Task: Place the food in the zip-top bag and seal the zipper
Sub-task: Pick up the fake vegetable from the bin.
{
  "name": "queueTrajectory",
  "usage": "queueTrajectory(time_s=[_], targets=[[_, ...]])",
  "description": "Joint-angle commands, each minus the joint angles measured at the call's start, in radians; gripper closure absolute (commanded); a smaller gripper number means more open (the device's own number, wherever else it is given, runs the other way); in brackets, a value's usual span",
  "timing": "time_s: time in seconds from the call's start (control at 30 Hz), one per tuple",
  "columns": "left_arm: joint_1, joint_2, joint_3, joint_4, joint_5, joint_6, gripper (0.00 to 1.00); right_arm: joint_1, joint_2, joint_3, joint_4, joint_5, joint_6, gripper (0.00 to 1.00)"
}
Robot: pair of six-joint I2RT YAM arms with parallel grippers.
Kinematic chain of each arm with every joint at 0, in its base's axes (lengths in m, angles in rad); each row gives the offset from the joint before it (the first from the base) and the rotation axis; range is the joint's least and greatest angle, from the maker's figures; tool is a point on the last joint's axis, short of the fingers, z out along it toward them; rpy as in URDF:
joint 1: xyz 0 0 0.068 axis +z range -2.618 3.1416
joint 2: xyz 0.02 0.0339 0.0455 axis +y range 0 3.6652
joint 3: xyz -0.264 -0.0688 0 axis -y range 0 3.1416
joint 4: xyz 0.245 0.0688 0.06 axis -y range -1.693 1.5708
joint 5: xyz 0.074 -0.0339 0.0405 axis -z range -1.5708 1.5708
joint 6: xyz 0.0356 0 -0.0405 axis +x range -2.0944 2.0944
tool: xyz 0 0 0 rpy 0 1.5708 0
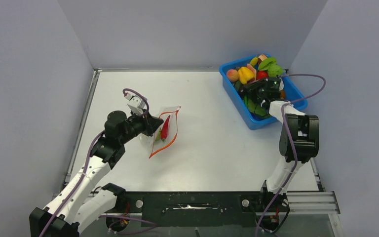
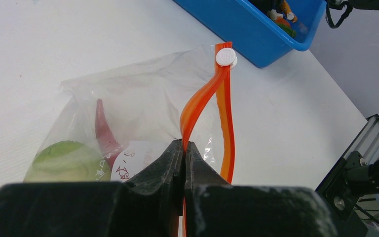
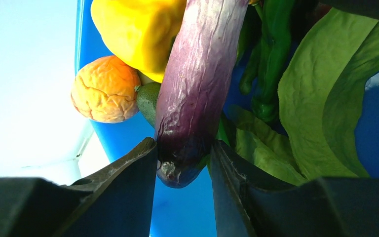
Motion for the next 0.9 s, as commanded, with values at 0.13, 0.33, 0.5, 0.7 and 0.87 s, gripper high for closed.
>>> queueTrajectory(time_s=[0.13, 0.33, 0.5, 0.7, 0.87], targets=[[-0.003, -0.017, 0.015, 0.052, 0.012, 0.008, 1.00, -0.006, -0.123, -0.037, 0.019, 0.043, -0.108, 0.73], [-0.001, -0.009, 0.019, 0.050, 0.013, 0.002, 1.00, -0.004, -0.236, -0.076, -0.005, 0.067, -0.211, 0.73], [-0.002, 0.002, 0.018, 0.052, 0.027, 0.002, 1.00, 0.001, -0.337, -0.107, -0.046, 0.084, -0.299, 0.74], [-0.003, 0.009, 0.012, 0.061, 0.032, 0.000, 1.00, 0.052, -0.460, -0.131, -0.131, 0.051, -0.397, 0.73], [-0.003, 0.012, 0.012, 0.062, 0.029, -0.001, 1.00, 0.123, -0.560, -0.130, -0.225, 0.036, -0.468, 0.72]])
